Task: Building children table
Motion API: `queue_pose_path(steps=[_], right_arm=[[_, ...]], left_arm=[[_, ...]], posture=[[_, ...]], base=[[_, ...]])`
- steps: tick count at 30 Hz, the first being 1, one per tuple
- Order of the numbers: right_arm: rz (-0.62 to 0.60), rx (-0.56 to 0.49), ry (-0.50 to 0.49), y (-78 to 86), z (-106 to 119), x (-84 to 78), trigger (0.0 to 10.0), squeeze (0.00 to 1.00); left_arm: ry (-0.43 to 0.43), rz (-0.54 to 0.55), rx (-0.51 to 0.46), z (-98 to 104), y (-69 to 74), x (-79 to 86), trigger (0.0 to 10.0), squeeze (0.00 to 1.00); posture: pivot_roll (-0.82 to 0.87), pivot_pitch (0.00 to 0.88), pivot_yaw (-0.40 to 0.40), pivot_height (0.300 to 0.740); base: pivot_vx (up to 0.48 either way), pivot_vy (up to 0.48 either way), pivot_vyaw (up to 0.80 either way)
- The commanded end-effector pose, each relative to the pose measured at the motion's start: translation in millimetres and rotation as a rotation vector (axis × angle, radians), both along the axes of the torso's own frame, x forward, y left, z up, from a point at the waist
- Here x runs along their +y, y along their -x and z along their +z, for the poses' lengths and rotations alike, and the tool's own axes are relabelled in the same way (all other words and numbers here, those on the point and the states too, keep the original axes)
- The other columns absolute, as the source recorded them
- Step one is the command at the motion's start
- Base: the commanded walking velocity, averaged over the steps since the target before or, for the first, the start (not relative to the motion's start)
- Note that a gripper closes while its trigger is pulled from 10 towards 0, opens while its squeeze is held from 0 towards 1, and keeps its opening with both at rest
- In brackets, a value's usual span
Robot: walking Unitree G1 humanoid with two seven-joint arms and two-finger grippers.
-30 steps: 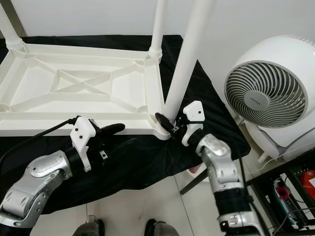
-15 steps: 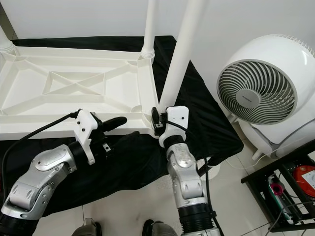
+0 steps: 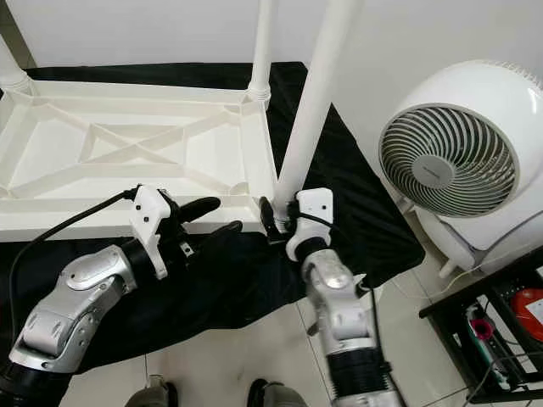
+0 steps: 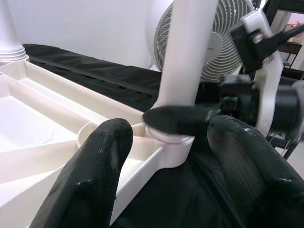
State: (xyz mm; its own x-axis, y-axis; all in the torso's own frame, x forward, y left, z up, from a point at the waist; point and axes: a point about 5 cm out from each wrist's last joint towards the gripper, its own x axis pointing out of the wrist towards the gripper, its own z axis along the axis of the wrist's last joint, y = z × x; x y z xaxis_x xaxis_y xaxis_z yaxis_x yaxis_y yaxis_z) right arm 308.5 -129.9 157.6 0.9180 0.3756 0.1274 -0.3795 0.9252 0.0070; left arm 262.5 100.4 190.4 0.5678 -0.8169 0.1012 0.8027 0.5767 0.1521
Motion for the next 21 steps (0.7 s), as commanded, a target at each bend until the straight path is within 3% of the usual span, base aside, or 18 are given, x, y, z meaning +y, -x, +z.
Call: queue_pose_path(steps=[1,4,7,9,21], right_arm=[[0.097,0.007,0.017,-2.3,0.9,-8.4,10.0,0.00],[0.216,-0.021,0.085,-4.8,5.5,-12.4,10.0,0.00],[0.244,-0.022,0.089,-5.3,6.1,-12.4,10.0,0.00],[0.350,-0.027,0.119,-7.9,8.0,-10.3,10.0,0.00],[0.562,-0.014,0.202,-25.0,10.1,-15.5,10.0,0.00]], left_arm=[[0.008,-0.002,-0.009,0.3,-1.1,-3.1,10.0,0.00],[0.015,-0.001,-0.018,2.5,-2.2,-4.7,10.0,0.00],[0.016,-0.001,-0.019,2.6,-2.7,-4.9,10.0,0.00],[0.015,-0.010,-0.018,1.4,-1.0,-7.3,10.0,0.00],[0.008,-0.031,-0.016,-0.6,4.6,-11.9,10.0,0.00]], posture=[[0.09,0.109,-0.085,0.740],[0.10,0.109,-0.090,0.740],[0.10,0.109,-0.091,0.740],[0.11,0.111,-0.097,0.740],[0.14,0.118,-0.107,0.740]], base=[[0.000,0.000,0.00],[0.000,0.000,0.00],[0.000,0.000,0.00],[0.000,0.000,0.00],[0.000,0.000,0.00]])
